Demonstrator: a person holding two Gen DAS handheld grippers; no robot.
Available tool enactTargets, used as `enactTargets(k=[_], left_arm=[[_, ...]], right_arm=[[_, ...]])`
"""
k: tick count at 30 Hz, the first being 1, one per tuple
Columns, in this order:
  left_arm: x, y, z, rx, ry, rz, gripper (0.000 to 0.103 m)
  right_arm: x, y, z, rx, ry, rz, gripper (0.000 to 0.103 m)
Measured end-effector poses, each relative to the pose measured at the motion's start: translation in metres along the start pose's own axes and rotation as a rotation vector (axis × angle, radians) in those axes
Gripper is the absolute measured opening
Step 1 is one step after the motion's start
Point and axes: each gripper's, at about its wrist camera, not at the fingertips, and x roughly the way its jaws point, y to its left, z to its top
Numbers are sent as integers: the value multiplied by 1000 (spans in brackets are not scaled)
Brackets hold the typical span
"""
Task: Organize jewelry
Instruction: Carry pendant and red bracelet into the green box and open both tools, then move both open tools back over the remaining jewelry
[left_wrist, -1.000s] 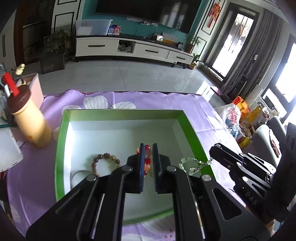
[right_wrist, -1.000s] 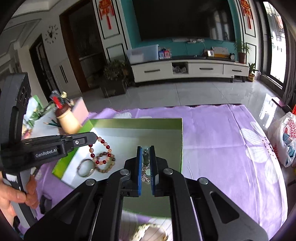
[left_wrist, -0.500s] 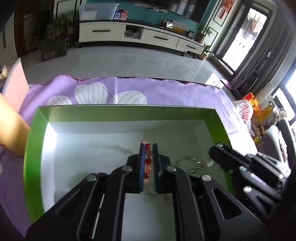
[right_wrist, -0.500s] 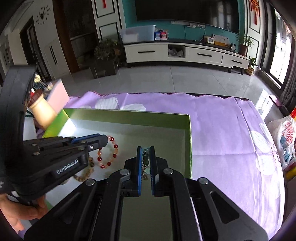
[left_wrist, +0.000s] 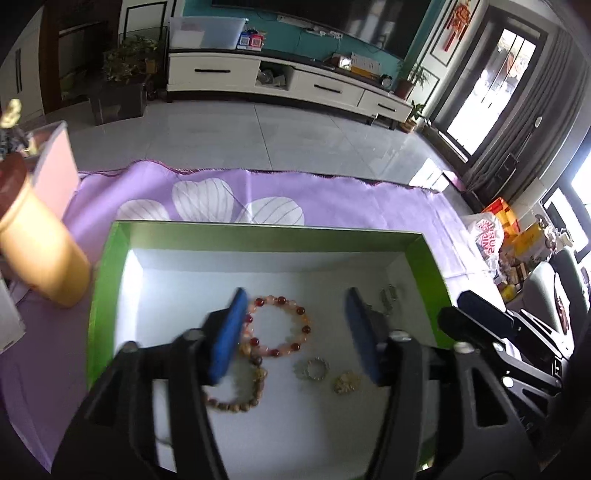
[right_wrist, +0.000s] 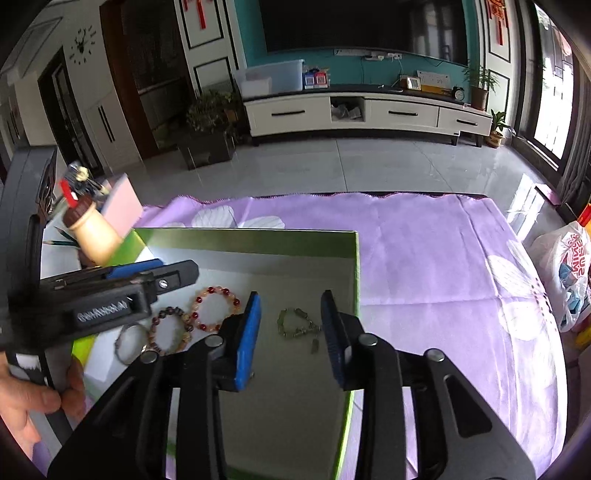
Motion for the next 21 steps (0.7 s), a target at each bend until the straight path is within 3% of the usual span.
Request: enactTargets(k=[6,8,11,21], left_arm=[[-47,4,-21,15,-29,35,76],[-62,6,-31,20,-33,53,87],[-84,11,-47,21,-31,51,90],[-165,29,-111,25,-58,94,93]], right_arm=[[-48,-5,-22,11,-43,27,45],[-65,-2,-33,0,-52,29,50],[-90,4,-49,-24,-73,25,55],[-150,26,-101,-68,-69,69,56]])
